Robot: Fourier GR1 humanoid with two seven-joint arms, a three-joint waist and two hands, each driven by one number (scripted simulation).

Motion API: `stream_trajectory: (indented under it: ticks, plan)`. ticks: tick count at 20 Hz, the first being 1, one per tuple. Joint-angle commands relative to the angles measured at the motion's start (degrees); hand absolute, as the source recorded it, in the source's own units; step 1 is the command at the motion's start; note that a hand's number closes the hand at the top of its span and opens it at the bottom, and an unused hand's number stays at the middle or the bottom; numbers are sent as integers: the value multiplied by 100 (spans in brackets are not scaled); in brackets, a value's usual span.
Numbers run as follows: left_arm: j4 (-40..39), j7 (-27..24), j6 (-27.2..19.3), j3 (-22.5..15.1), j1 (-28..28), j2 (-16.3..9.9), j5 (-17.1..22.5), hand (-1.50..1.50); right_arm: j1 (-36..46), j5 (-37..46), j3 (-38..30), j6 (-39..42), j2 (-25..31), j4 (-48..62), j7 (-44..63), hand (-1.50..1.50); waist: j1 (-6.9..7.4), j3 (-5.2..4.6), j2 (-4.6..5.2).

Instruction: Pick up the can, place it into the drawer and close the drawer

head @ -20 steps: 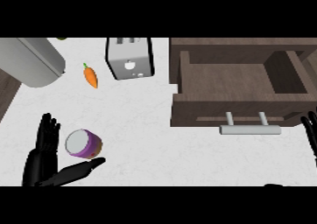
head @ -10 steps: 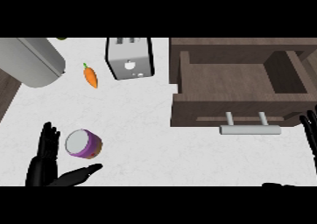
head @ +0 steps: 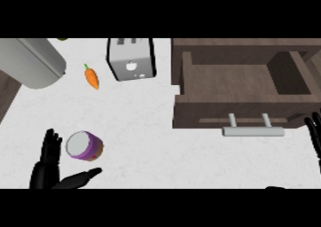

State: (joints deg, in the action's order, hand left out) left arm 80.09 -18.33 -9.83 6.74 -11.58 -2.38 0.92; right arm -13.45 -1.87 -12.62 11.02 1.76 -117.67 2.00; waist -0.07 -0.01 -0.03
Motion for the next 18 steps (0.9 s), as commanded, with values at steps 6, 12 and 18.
stream_trajectory:
  ticks: [6,12,18]
  plan:
    - [-382,-410,176,137,-214,47,198,-150,-75,40,141,-150,-144,-866,676,-150,10,0,-3]
    - [-913,-437,228,273,340,-90,277,-150,-443,-181,-169,178,-47,-712,368,-150,-12,2,-2]
    - [-1341,-530,73,302,742,-120,209,-150,-405,-232,-192,312,-58,-542,173,-150,-14,2,-1]
